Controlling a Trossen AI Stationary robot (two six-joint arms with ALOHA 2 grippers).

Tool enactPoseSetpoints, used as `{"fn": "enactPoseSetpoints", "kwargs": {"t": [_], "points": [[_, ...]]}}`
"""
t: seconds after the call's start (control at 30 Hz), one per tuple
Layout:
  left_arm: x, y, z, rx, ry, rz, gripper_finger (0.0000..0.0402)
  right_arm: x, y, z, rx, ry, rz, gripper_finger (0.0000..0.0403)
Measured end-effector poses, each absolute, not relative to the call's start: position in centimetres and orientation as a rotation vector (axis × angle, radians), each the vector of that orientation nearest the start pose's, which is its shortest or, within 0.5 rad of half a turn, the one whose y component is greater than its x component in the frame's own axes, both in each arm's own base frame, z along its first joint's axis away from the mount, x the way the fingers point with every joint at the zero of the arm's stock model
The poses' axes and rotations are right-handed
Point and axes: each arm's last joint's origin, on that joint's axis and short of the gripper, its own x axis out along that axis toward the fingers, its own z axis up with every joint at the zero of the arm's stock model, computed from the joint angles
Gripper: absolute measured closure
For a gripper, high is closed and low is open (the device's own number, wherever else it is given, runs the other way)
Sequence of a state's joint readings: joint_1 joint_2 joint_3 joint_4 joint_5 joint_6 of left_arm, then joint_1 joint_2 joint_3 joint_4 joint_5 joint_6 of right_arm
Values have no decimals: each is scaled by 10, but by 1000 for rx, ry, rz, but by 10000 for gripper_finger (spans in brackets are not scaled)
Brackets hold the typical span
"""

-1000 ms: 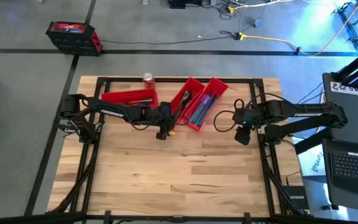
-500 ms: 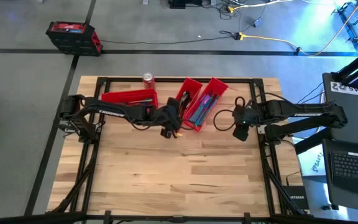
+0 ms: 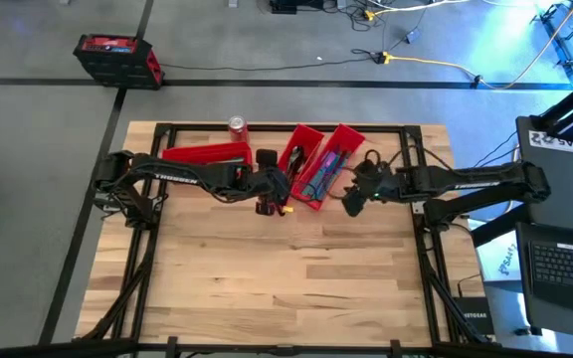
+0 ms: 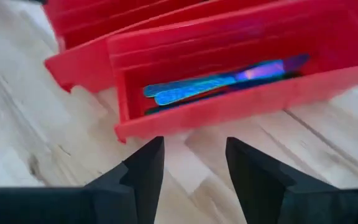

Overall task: Sort silverware
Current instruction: Adjust the red bins

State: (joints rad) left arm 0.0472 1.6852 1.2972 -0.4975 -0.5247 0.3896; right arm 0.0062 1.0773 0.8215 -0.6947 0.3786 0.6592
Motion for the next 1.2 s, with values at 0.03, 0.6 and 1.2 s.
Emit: {"fn": "enactPoseSetpoints", "kwargs": {"t": [0.03, 0.6, 1.2], "points": [[358, 32, 257, 554, 962, 367, 228, 207, -9, 253, 393, 798, -591, 244], [364, 29, 261, 468, 861, 314, 280, 265, -50, 227, 349, 899, -330, 367], [369, 34, 266, 478, 797, 315, 345, 273, -71, 213, 327, 912, -245, 402]]}}
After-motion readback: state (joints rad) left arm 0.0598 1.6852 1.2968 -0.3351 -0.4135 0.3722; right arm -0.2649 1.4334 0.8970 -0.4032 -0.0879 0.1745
